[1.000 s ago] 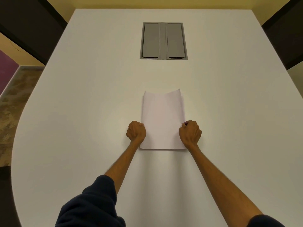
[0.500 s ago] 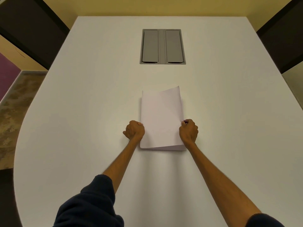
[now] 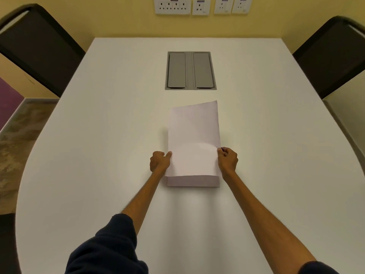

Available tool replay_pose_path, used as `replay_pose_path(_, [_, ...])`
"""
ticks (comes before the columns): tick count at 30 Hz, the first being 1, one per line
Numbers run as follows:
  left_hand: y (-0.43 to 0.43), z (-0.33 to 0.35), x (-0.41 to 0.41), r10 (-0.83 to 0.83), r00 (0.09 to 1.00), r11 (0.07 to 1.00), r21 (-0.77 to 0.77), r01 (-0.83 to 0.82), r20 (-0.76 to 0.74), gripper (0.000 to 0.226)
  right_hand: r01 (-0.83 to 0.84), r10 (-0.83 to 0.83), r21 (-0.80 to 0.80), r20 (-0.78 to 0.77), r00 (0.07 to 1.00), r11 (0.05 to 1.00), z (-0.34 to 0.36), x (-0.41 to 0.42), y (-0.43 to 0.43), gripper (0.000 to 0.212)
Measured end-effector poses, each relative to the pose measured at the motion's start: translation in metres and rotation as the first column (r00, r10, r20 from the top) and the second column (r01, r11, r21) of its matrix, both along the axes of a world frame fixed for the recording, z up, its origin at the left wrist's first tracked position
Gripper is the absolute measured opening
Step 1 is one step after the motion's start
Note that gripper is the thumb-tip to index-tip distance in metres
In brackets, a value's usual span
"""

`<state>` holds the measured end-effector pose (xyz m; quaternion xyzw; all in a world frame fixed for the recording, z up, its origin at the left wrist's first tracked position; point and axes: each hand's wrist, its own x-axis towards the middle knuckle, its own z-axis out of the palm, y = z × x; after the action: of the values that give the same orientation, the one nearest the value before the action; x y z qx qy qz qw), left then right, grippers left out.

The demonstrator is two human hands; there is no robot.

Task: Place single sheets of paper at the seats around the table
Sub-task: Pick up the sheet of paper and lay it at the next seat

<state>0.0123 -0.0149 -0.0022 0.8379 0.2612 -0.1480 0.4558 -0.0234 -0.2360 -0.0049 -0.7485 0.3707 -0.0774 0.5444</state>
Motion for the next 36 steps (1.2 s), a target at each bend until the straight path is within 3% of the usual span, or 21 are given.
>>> replay_pose_path(4, [-0.001,0.026,-0.008,0.050,0.997,0.970,-0.240,-0.033,0.065,0.023,0.000,-0.001,0.019,0.069,0.998,1.000,0.029,-0.013,-0.004,0.014])
replay_pose_path(9, [0.001,0.069,-0.023,0.046,0.985,0.943,-0.334,0.012,0.168,0.022,0.003,-0.004,0.005,0.143,0.990,1.000,0.068,-0.035,-0.007,0.016])
replay_pose_path(23, [-0.017,0.189,-0.096,-0.012,0.831,0.930,-0.300,0.214,0.556,0.025,0.076,-0.067,-0.009,0.364,0.929,0.997,0.192,-0.126,-0.021,0.021])
replay_pose_path(36, [-0.082,0.210,-0.177,-0.073,0.755,0.885,-0.307,0.350,0.652,0.022,0.236,-0.196,-0.033,0.456,0.868,0.971,0.223,-0.244,-0.066,0.021])
